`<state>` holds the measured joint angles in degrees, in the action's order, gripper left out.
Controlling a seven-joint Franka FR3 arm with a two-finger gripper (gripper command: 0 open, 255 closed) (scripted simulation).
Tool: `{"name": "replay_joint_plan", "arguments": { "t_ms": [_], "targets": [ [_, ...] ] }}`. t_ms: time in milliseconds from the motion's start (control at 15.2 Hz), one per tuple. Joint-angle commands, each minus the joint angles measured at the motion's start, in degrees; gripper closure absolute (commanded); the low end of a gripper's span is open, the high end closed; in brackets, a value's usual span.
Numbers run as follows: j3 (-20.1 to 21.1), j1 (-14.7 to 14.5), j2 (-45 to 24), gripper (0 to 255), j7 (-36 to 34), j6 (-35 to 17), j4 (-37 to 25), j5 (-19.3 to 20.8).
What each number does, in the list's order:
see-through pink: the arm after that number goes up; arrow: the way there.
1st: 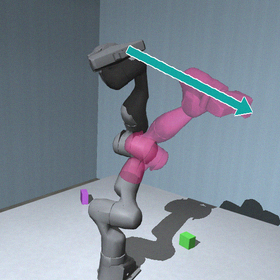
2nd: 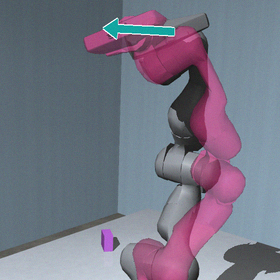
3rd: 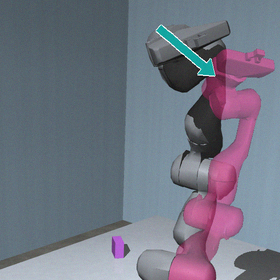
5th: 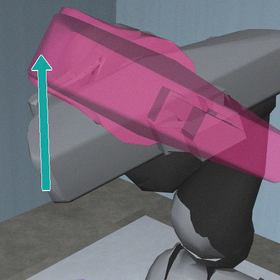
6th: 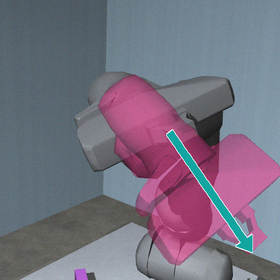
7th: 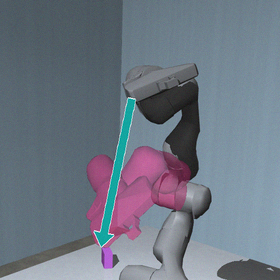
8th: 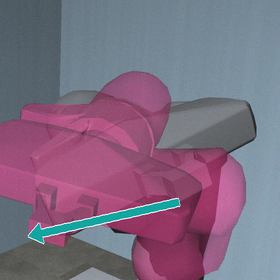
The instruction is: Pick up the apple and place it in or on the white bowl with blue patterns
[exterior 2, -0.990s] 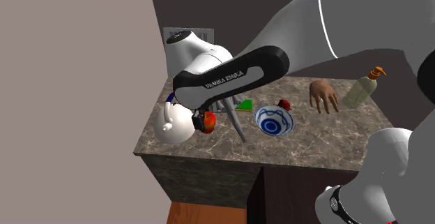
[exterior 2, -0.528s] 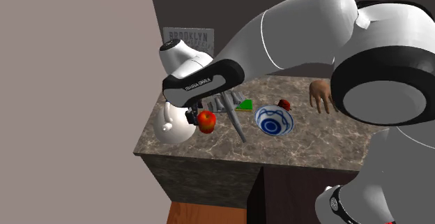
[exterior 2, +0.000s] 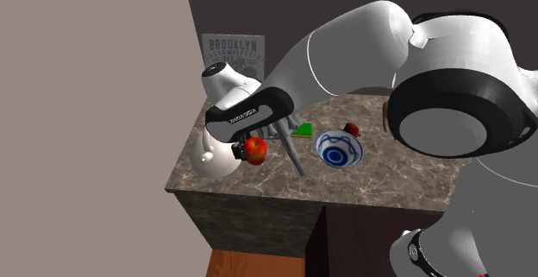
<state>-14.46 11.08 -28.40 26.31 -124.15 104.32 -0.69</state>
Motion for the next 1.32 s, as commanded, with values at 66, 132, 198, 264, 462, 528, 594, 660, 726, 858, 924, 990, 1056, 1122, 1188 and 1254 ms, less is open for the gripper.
{"name": "replay_joint_plan", "arguments": {
  "t_ms": [66, 132, 198, 264, 462, 528, 594, 660, 726, 858, 924, 990, 1056, 1122, 1188, 1254],
  "targets": [
    [0.0, 0.0, -0.1, 0, 0.0, -0.3, 0.1, 0.0],
    [0.0, 0.0, -0.1, 0, 0.0, -0.3, 0.1, 0.0],
    [0.0, 0.0, -0.1, 0, 0.0, -0.3, 0.1, 0.0],
    [0.0, 0.0, -0.1, 0, 0.0, -0.3, 0.1, 0.0],
    [0.0, 0.0, -0.1, 255, 0.0, -0.2, 0.1, 0.0],
    [0.0, 0.0, -0.1, 255, 0.0, -0.2, 0.1, 0.0],
    [0.0, 0.0, -0.1, 255, 0.0, -0.2, 0.1, 0.0],
    [0.0, 0.0, -0.1, 255, 0.0, -0.2, 0.1, 0.0],
    [0.0, 0.0, -0.1, 255, 0.0, -0.2, 0.1, 0.0],
    [0.0, 0.1, -0.1, 255, 0.1, -0.2, 0.0, 0.0],
    [0.0, 0.1, -0.1, 255, 0.0, -0.2, 0.0, 0.0],
    [0.0, 0.0, -0.1, 255, 0.0, -0.3, 0.1, 0.0],
    [-0.1, 0.0, 0.3, 255, 0.0, 0.3, 0.0, 0.1],
    [-0.1, -0.1, 0.8, 255, 0.0, 0.9, -0.1, 0.2],
    [-0.2, -0.1, 1.3, 255, 0.0, 1.5, -0.3, 0.3],
    [-0.2, -0.2, 1.7, 255, 0.0, 2.1, -0.4, 0.4]
  ]
}}
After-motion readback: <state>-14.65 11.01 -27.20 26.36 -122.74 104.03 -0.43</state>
